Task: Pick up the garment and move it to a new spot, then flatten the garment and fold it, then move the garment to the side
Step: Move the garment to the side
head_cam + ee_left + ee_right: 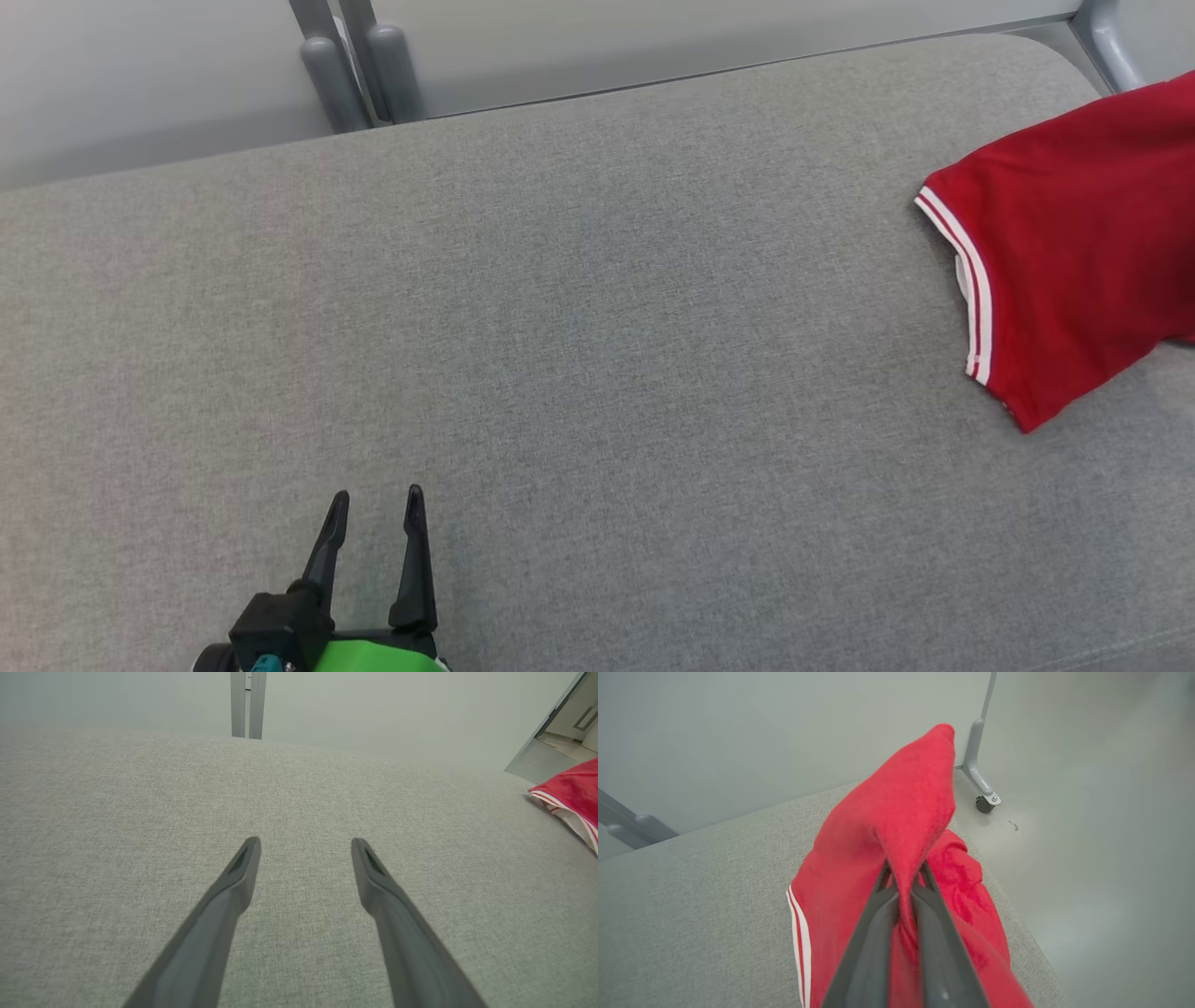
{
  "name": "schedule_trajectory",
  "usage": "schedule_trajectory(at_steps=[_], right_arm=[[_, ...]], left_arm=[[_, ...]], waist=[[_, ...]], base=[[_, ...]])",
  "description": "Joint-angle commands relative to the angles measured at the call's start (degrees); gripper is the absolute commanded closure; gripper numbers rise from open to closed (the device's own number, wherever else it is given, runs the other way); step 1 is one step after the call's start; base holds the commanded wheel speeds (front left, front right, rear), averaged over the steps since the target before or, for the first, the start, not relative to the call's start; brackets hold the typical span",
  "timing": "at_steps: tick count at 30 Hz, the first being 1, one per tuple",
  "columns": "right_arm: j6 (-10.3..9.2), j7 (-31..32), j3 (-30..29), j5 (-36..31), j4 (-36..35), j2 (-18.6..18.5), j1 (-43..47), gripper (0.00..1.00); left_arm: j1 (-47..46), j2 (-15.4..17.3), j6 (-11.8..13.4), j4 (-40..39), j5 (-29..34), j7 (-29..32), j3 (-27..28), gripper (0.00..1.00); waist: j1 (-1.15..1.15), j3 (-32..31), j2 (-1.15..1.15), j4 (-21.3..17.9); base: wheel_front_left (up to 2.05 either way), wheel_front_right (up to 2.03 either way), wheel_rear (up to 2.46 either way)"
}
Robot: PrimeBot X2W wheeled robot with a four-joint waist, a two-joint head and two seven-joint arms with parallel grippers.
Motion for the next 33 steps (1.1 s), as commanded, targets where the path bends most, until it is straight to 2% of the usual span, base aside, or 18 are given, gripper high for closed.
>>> schedule_trajectory(at_steps=[1,2,8,14,18,25,33], right_arm=[[-0.01,-1.4,-1.0,-2.4,1.2,-0.8,-1.0,0.45],[-0.01,-2.1,-1.8,-3.8,2.1,-1.2,-1.2,0.0],[0.0,-8.0,-3.2,-11.6,2.8,-1.8,-1.1,0.0],[0.0,-16.6,-0.6,-10.1,-4.4,-0.6,5.5,0.0],[0.0,-23.2,2.1,-8.7,-11.2,0.4,14.2,0.0],[-0.03,-35.8,4.1,-7.8,-20.4,3.8,31.4,0.0],[0.0,-37.7,3.9,-11.2,-26.2,11.6,43.6,0.0]], left_arm=[[-0.4,0.2,-0.3,0.1,0.9,-0.2,0.2,0.0],[-0.5,0.2,-0.3,0.2,1.0,-0.2,0.3,0.0],[0.5,0.2,-0.1,0.2,0.9,-0.2,1.0,0.0],[2.1,0.2,0.5,-1.5,-0.9,-0.2,2.4,0.0],[3.5,0.2,1.3,-3.6,-2.2,-0.2,4.4,0.0],[6.5,0.2,1.5,-5.5,0.0,-0.2,7.5,0.0],[8.0,0.2,-0.4,-3.0,1.8,-0.2,11.1,0.0]], waist=[[0.0,0.3,0.0,0.3],[0.0,0.4,0.0,0.4],[0.0,-0.9,0.0,0.3],[0.0,-4.8,0.0,-0.6],[0.0,-8.0,0.0,-1.3],[0.0,-11.9,0.0,-1.1],[0.0,-13.1,0.0,0.3]], base=[[0.0,0.0,0.0],[0.0,0.0,0.0],[0.0,0.0,0.0],[0.0,0.0,0.0],[0.0,0.0,0.0],[0.0,0.0,0.0],[0.0,0.0,0.0]])
